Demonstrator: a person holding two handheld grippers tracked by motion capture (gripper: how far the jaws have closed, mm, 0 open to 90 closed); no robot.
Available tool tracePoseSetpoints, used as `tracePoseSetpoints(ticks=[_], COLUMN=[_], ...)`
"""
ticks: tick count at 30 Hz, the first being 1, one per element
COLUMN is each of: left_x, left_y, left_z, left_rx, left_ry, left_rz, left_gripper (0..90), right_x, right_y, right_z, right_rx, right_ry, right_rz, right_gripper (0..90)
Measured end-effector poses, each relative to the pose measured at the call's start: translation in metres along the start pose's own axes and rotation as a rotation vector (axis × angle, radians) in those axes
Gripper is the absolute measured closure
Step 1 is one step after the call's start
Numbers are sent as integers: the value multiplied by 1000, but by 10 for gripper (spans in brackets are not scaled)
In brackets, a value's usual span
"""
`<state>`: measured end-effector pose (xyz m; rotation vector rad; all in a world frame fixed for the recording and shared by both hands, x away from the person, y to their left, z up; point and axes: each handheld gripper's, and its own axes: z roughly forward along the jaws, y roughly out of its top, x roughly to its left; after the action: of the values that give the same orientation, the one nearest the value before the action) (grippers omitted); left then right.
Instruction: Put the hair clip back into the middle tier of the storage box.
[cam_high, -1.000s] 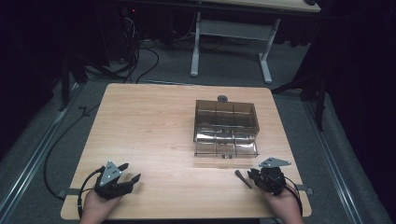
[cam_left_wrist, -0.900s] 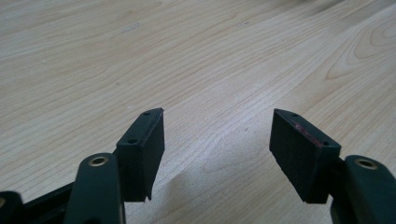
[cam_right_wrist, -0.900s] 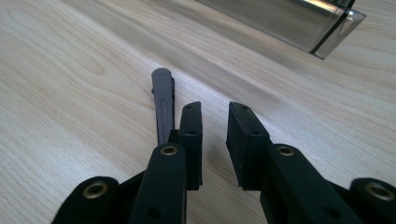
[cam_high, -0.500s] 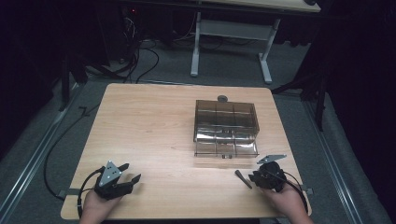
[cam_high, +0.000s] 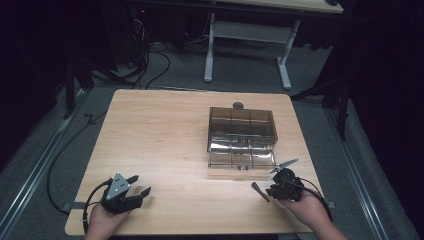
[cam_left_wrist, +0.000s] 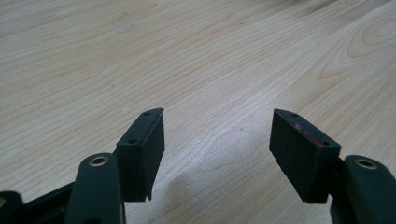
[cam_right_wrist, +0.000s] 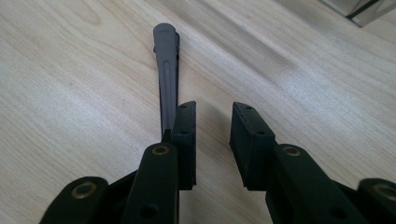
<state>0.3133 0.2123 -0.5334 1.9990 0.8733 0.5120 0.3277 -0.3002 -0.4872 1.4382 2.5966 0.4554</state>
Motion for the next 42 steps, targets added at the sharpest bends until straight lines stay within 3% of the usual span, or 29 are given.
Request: tracePoseSetpoints(ticks=[6,17,26,33,37,40,42], left_x=[0,0,0,0,1,1,1], left_y=[0,0,0,0,0,0,0], left_z=[0,0,0,0,0,0,0], left_rx=[1,0,2,0,3,8,7], left_ry=[-1,-1,-4,-4,-6,-9,-9], left_rz=[-2,-2,-2,-6,-3,-2,-2], left_gripper=[361,361,361,360,360,361,361], right_x=[3,5,4,11,14,15,16], right_y=[6,14,23,30,35,42,44], right_z=[1,0,1,1,-1,-1,0], right_rx=[69,163,244,305,309,308,304], right_ry=[8,28,50,44,48,42,46], right_rz=[-41,-60,-98,-130,-135,-165,-153], right_gripper=[715,710,698,683,677,671,671])
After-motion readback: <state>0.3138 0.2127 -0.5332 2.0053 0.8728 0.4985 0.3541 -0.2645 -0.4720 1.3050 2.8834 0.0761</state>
